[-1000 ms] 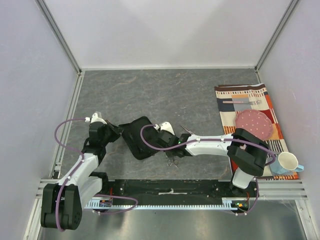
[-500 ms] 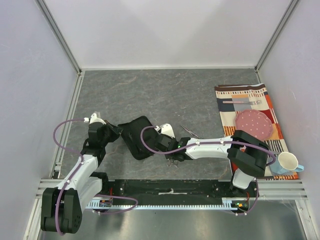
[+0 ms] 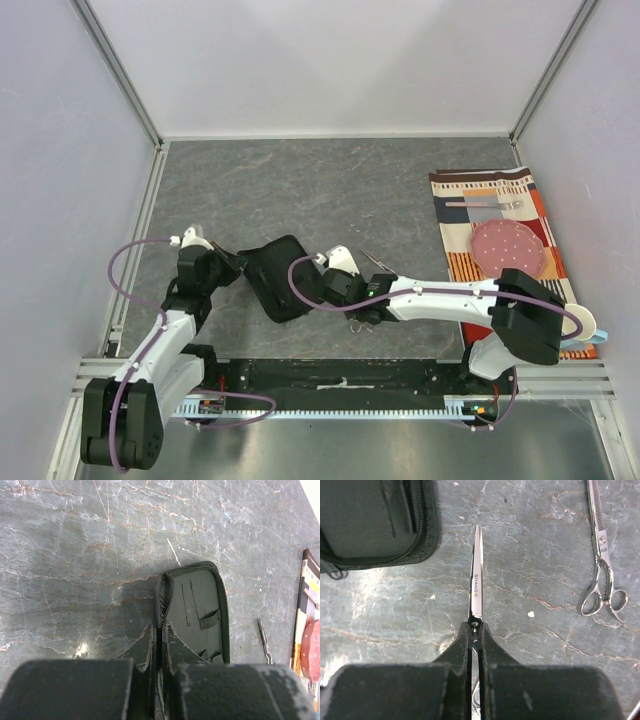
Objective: Sort the hair-cutting tools
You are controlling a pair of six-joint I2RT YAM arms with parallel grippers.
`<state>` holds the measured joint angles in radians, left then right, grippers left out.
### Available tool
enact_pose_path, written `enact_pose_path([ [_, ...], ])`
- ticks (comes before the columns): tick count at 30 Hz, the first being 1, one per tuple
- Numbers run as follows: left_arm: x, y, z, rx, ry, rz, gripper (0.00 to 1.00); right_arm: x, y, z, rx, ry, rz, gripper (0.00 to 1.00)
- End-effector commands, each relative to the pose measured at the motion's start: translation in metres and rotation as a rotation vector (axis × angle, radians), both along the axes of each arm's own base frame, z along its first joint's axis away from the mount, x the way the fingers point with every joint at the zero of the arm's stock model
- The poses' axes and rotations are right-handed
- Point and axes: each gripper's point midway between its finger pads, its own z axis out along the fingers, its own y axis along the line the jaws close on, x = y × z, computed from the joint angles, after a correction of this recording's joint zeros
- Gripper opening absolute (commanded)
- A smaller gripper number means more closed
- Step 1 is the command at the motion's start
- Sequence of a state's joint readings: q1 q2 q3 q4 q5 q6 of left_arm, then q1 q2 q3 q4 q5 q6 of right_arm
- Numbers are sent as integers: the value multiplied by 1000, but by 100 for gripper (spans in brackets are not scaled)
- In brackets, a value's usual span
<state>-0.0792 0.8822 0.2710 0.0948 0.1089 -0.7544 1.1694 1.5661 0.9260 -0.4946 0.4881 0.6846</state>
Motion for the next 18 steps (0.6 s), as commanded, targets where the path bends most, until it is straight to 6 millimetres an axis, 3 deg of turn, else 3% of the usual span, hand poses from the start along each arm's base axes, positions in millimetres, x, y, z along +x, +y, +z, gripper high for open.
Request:
enact_pose_path([
  [1,-5,-7,4,-18,-2,-34,2,-9,4,27,-57,-37,121,0],
  [11,-16,-18,4,-76,37,-70,2,-37,54,28,49,108,300,0],
  [18,-25,-22,-3,-86,75,-96,2,-42,75,5,41,173,324,0],
])
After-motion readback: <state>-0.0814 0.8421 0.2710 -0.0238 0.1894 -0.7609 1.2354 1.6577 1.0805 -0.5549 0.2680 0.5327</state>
